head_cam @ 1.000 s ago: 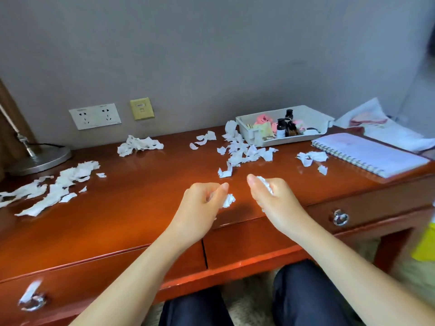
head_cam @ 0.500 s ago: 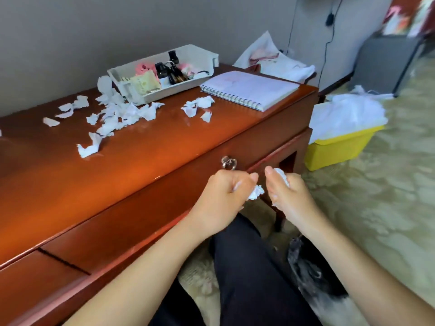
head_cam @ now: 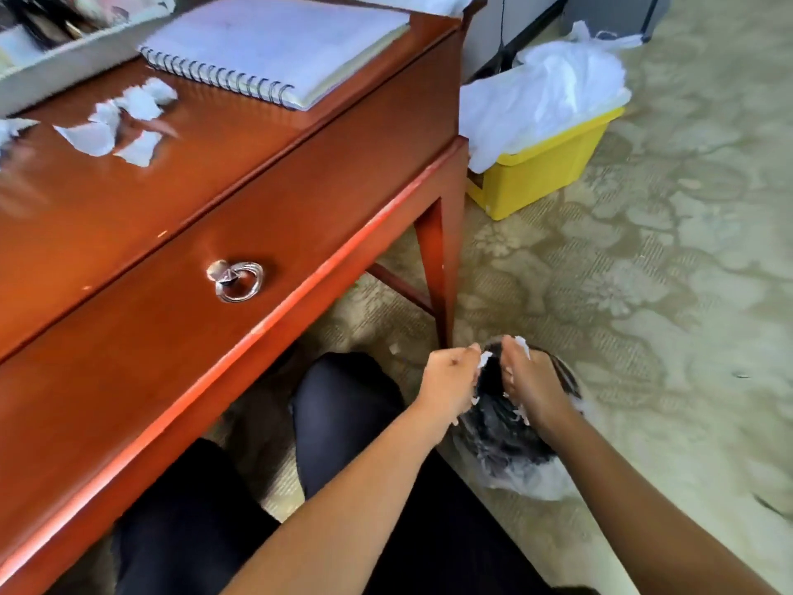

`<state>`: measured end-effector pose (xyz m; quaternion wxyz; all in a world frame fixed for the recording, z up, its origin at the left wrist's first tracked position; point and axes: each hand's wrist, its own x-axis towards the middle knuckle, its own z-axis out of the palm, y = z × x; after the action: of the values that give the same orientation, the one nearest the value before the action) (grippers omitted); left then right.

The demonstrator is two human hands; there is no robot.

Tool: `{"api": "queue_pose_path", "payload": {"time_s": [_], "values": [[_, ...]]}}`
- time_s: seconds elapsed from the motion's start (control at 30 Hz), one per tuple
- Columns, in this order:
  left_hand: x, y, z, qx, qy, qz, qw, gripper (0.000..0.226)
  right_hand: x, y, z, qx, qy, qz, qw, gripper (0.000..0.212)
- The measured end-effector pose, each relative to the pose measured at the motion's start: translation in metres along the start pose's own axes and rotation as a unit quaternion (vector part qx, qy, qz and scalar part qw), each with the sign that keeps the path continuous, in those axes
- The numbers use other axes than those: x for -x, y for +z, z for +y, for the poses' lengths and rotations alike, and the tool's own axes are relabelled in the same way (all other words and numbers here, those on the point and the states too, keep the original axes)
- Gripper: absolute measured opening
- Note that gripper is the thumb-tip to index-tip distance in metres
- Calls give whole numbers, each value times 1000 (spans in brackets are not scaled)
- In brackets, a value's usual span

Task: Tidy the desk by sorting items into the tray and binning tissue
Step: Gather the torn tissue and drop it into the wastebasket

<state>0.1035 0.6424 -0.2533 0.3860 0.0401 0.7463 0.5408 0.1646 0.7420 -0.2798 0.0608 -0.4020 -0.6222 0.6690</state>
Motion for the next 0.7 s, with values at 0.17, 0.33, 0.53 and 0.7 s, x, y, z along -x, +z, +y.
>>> {"api": "queue_pose_path", "payload": {"time_s": [0.17, 0.33, 0.53, 0.7], "values": [[-40, 32, -29, -43, -100, 8, 994, 44, -31, -13, 40, -47, 121, 38, 991, 47], [-70, 44, -57, -80, -178, 13, 981, 38, -54, -16, 74, -58, 173, 64, 981, 47], [-100, 59, -82, -26, -258, 24, 966, 32, -79, -16, 103, -60, 222, 83, 970, 41], [-118, 68, -90, -4, -292, 9, 956, 31, -95, -18, 119, -54, 250, 114, 960, 31]]}}
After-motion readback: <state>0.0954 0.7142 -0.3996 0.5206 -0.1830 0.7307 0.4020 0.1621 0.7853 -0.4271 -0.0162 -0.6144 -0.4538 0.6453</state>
